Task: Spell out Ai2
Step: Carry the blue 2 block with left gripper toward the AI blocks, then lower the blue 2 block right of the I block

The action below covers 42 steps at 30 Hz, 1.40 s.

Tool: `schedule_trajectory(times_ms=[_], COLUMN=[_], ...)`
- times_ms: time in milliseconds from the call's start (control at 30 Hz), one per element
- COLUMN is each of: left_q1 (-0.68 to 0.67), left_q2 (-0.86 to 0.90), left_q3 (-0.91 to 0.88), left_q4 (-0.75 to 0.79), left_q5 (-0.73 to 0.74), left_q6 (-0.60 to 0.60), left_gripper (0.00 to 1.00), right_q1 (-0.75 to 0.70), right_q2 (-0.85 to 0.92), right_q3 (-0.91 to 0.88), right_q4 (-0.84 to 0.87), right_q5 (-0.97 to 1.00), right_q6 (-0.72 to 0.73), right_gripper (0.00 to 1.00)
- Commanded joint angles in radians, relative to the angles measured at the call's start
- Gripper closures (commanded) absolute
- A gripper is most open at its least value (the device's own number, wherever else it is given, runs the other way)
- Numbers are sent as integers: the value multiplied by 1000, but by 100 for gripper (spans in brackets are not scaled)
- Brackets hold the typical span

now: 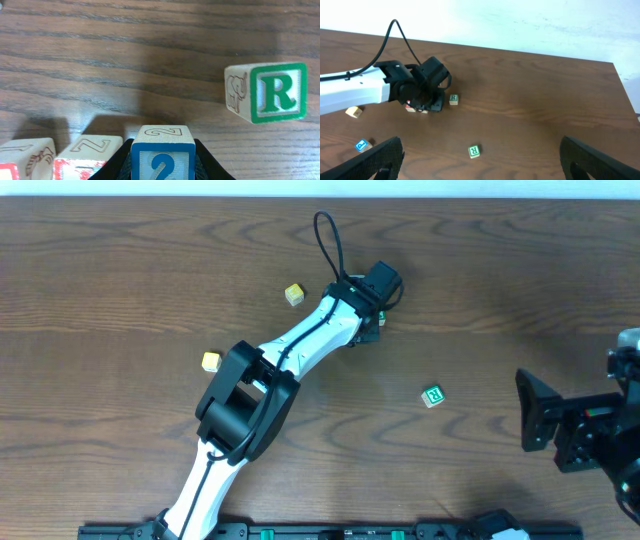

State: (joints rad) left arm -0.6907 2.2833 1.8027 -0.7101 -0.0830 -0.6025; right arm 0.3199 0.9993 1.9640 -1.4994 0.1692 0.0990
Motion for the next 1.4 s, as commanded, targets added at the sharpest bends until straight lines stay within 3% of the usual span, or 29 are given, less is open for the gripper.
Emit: schedule_trajectory(times_ms=[0,1367], left_q1=[-2,-27], left_q2=[17,38], left_q3=[10,0], left_q4=[-5,-19], left_q5=[7,-23], left_q6=[-3,4], left_gripper=[94,94], right_q1=[-5,-5], right_q2=[-2,-2], right_q3=[5,5], right_q4=[0,4], right_q5=[0,0], right_q6=[12,12], right_gripper=[1,1])
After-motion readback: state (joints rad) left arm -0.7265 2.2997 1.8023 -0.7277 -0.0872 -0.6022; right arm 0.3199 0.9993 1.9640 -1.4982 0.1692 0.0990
